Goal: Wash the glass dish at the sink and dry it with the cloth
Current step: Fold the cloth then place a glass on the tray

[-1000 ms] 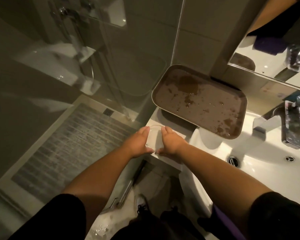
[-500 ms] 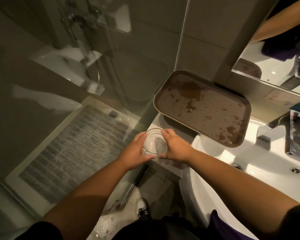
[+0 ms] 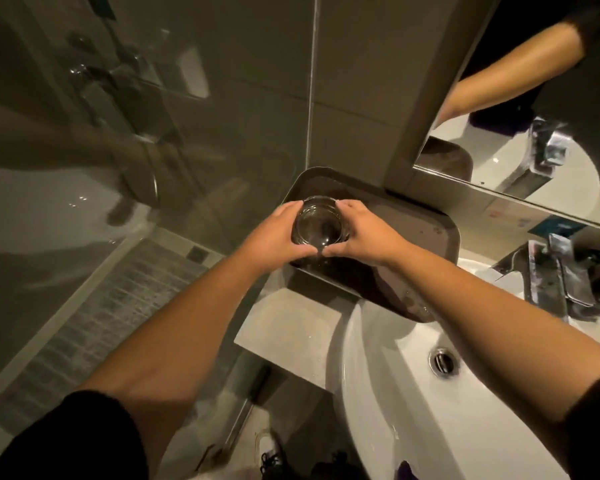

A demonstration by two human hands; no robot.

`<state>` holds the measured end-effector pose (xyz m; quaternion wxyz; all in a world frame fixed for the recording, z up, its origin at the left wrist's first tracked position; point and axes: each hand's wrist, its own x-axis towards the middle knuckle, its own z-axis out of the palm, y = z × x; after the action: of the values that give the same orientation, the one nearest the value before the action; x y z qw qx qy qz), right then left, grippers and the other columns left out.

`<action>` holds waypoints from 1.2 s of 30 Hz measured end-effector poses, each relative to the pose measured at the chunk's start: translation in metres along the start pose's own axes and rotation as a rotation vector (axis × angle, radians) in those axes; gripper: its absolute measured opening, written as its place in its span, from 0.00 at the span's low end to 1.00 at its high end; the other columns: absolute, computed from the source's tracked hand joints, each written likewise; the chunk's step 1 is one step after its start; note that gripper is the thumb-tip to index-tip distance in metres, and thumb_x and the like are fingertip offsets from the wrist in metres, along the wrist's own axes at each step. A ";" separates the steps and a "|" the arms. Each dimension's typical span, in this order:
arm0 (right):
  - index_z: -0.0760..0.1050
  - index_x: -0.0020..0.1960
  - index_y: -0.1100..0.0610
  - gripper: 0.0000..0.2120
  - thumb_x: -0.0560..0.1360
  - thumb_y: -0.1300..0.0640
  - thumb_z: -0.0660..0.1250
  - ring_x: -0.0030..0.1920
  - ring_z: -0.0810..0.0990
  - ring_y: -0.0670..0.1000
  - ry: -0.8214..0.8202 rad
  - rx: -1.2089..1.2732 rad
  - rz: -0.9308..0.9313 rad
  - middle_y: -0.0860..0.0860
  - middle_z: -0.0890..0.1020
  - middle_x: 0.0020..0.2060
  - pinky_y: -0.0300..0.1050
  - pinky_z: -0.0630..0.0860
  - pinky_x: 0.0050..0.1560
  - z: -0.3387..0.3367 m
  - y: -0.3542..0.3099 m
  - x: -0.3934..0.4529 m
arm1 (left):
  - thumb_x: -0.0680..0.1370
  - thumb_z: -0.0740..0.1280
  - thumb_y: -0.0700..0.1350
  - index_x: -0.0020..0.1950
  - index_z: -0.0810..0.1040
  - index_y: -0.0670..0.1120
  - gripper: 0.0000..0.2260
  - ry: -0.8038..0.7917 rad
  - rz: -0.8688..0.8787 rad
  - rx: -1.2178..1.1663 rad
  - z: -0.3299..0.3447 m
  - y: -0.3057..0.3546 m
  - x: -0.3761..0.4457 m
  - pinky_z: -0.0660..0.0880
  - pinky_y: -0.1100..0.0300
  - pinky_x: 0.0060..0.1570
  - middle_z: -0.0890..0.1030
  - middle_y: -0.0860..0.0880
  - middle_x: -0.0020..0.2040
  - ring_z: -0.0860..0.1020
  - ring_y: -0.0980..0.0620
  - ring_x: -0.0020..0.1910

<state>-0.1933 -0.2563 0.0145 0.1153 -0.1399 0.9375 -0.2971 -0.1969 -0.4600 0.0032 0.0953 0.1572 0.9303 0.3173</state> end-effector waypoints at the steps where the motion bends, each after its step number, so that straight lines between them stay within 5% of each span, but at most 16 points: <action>1: 0.64 0.74 0.54 0.43 0.65 0.48 0.80 0.71 0.67 0.53 0.006 -0.008 0.019 0.55 0.68 0.70 0.44 0.65 0.71 -0.005 0.008 0.008 | 0.70 0.77 0.52 0.78 0.61 0.45 0.41 -0.014 0.007 0.013 0.001 0.002 0.014 0.62 0.63 0.67 0.65 0.47 0.76 0.67 0.49 0.73; 8: 0.64 0.75 0.55 0.43 0.65 0.49 0.80 0.71 0.68 0.54 0.013 -0.008 0.094 0.57 0.69 0.70 0.38 0.61 0.67 -0.023 0.051 0.045 | 0.69 0.77 0.55 0.79 0.58 0.45 0.45 -0.134 0.018 0.088 0.012 0.003 0.088 0.62 0.57 0.71 0.63 0.45 0.78 0.64 0.48 0.75; 23: 0.52 0.79 0.62 0.52 0.67 0.44 0.77 0.78 0.56 0.56 -0.056 -0.111 0.172 0.59 0.56 0.79 0.46 0.54 0.76 -0.023 0.069 0.065 | 0.71 0.76 0.55 0.79 0.56 0.42 0.45 -0.181 0.022 0.228 0.023 0.001 0.115 0.65 0.53 0.72 0.59 0.44 0.79 0.64 0.45 0.75; 27: 0.48 0.80 0.60 0.54 0.67 0.43 0.77 0.79 0.51 0.56 -0.066 -0.108 0.191 0.58 0.51 0.79 0.49 0.51 0.78 -0.025 0.065 0.058 | 0.71 0.75 0.55 0.81 0.49 0.43 0.48 -0.180 0.002 0.251 0.022 0.001 0.106 0.61 0.52 0.74 0.50 0.45 0.81 0.58 0.45 0.78; 31: 0.51 0.79 0.60 0.48 0.71 0.41 0.72 0.79 0.54 0.55 0.018 -0.157 0.190 0.58 0.54 0.79 0.49 0.54 0.77 -0.028 0.056 0.036 | 0.73 0.71 0.60 0.81 0.49 0.44 0.46 -0.130 0.009 0.328 0.019 0.006 0.087 0.58 0.50 0.76 0.49 0.44 0.81 0.54 0.45 0.79; 36: 0.57 0.78 0.61 0.38 0.77 0.41 0.64 0.77 0.59 0.57 0.186 -0.309 0.216 0.59 0.61 0.77 0.50 0.57 0.75 -0.022 0.043 -0.010 | 0.79 0.58 0.62 0.79 0.56 0.42 0.36 0.116 0.111 0.577 0.017 0.021 0.049 0.51 0.45 0.77 0.57 0.42 0.80 0.52 0.43 0.79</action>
<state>-0.1984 -0.2077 0.0079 0.0364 -0.0265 0.9881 -0.1473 -0.2324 -0.4173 -0.0010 -0.0238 0.2099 0.9760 0.0531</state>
